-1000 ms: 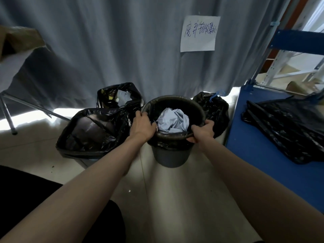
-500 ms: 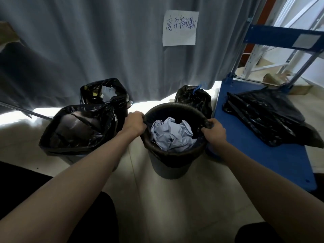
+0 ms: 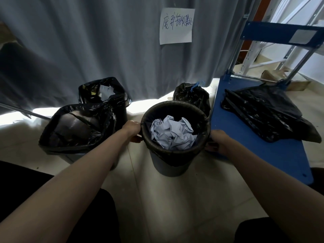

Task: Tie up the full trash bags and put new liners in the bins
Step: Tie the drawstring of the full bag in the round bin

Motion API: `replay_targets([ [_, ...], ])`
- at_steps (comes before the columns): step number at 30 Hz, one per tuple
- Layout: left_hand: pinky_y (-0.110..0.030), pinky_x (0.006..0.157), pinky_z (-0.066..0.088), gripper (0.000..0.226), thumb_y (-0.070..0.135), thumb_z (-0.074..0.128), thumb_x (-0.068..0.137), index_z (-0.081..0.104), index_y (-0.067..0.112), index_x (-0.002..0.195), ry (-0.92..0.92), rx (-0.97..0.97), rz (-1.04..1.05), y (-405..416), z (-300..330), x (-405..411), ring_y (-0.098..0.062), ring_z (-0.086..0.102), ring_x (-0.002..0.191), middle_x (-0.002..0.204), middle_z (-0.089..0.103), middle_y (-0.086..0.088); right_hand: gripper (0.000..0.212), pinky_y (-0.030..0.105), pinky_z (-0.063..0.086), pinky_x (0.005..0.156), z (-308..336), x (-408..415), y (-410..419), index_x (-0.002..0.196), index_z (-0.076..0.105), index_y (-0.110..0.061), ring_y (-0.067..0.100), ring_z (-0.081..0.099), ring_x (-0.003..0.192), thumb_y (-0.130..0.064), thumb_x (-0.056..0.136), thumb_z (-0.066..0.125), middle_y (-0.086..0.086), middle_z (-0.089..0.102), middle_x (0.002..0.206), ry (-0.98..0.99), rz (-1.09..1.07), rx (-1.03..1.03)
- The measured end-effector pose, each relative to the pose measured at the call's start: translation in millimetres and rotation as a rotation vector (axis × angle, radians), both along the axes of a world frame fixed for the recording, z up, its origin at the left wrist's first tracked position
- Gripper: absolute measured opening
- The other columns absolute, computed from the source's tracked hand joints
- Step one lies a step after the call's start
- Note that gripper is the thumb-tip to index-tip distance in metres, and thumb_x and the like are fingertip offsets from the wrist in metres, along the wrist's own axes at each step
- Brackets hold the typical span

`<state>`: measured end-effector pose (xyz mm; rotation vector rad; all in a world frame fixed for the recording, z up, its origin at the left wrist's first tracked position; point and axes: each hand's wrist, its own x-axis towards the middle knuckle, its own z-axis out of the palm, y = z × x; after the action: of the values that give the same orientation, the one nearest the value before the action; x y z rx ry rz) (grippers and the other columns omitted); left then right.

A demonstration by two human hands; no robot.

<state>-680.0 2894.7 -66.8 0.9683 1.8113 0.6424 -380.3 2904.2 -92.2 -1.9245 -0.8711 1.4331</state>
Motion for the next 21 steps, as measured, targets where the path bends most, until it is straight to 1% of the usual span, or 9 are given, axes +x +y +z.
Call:
replay_targets([
  [3, -0.030, 0.055, 0.054, 0.029, 0.007, 0.041, 0.095, 0.065, 0.005, 0.078, -0.023, -0.034, -0.021, -2.7, -1.5, 2.1, -0.025, 0.061, 0.055, 0.071, 0.067, -0.014, 0.014, 0.030, 0.041, 0.046, 1.8, 0.3, -3.2, 0.091, 0.049, -0.007, 0.021, 0.041, 0.047, 0.002, 0.093, 0.039, 0.011, 0.045, 0.063, -0.012, 0.042, -0.046],
  [5, -0.028, 0.051, 0.055, 0.027, 0.004, 0.043, 0.094, 0.066, 0.002, 0.080, -0.039, -0.045, -0.014, -3.0, -3.4, 1.3, -0.024, 0.062, 0.054, 0.073, 0.068, -0.015, 0.013, 0.029, 0.047, 0.046, 1.9, 0.3, -5.7, 0.086, 0.051, -0.005, 0.022, 0.045, 0.050, 0.003, 0.093, 0.042, 0.012, 0.047, 0.064, -0.012, 0.060, -0.083],
  [7, -0.026, 0.048, 0.056, 0.024, 0.003, 0.044, 0.095, 0.065, 0.001, 0.082, -0.068, -0.050, 0.010, -3.6, -7.3, 0.0, -0.023, 0.062, 0.052, 0.076, 0.068, -0.016, 0.011, 0.034, 0.052, 0.050, 0.3, 0.2, -7.8, 0.087, 0.054, -0.001, 0.027, 0.053, 0.059, 0.003, 0.093, 0.045, 0.015, 0.053, 0.072, -0.002, 0.091, -0.111],
  [9, -0.024, 0.046, 0.055, 0.022, 0.003, 0.048, 0.095, 0.064, 0.003, 0.081, -0.115, -0.042, 0.038, -4.6, -10.9, -1.3, -0.018, 0.061, 0.048, 0.075, 0.066, -0.014, 0.015, 0.033, 0.052, 0.047, -1.0, 0.6, -8.5, 0.083, 0.055, 0.001, 0.027, 0.055, 0.056, 0.004, 0.094, 0.045, 0.014, 0.055, 0.068, 0.010, 0.106, -0.121],
  [12, -0.021, 0.046, 0.054, 0.020, 0.000, 0.053, 0.092, 0.063, 0.004, 0.074, -0.178, -0.023, 0.083, -4.0, -13.9, -4.2, -0.018, 0.058, 0.054, 0.074, 0.063, -0.014, 0.030, 0.025, 0.044, 0.038, -4.2, 2.1, -6.8, 0.067, 0.049, -0.003, 0.020, 0.040, 0.040, 0.008, 0.094, 0.039, 0.008, 0.044, 0.051, 0.049, 0.093, -0.120],
  [14, -0.022, 0.049, 0.054, 0.015, -0.001, 0.059, 0.089, 0.063, 0.003, 0.075, -0.175, -0.018, 0.099, -2.7, -14.5, -6.1, -0.018, 0.057, 0.056, 0.075, 0.062, -0.015, 0.035, 0.024, 0.040, 0.038, -6.0, 3.8, -5.5, 0.064, 0.044, -0.006, 0.018, 0.034, 0.041, 0.010, 0.094, 0.037, 0.006, 0.037, 0.051, 0.089, 0.056, -0.124],
  [17, -0.021, 0.048, 0.054, 0.002, 0.002, 0.065, 0.085, 0.065, 0.000, 0.086, -0.119, -0.015, 0.095, -2.0, -13.0, -7.2, -0.019, 0.059, 0.056, 0.079, 0.063, -0.017, 0.029, 0.031, 0.050, 0.044, -6.9, 6.4, -4.3, 0.069, 0.046, -0.004, 0.021, 0.041, 0.049, 0.011, 0.094, 0.040, 0.008, 0.041, 0.057, 0.105, 0.016, -0.139],
  [19, -0.021, 0.046, 0.054, 0.005, -0.003, 0.067, 0.082, 0.063, 0.000, 0.084, -0.101, -0.004, 0.101, -1.3, -11.8, -8.4, -0.020, 0.061, 0.056, 0.077, 0.064, -0.017, 0.021, 0.033, 0.055, 0.047, -3.3, 6.3, -7.2, 0.075, 0.049, -0.001, 0.022, 0.051, 0.048, 0.010, 0.093, 0.045, 0.010, 0.048, 0.058, 0.089, 0.004, -0.140],
  [21, -0.023, 0.046, 0.055, 0.014, -0.011, 0.065, 0.079, 0.060, 0.002, 0.079, -0.100, -0.003, 0.103, -1.7, -10.5, -9.4, -0.021, 0.062, 0.056, 0.073, 0.063, -0.015, 0.022, 0.030, 0.054, 0.043, -0.1, 6.8, -11.8, 0.074, 0.049, -0.003, 0.017, 0.052, 0.037, 0.007, 0.093, 0.046, 0.009, 0.048, 0.054, 0.088, 0.014, -0.141],
])
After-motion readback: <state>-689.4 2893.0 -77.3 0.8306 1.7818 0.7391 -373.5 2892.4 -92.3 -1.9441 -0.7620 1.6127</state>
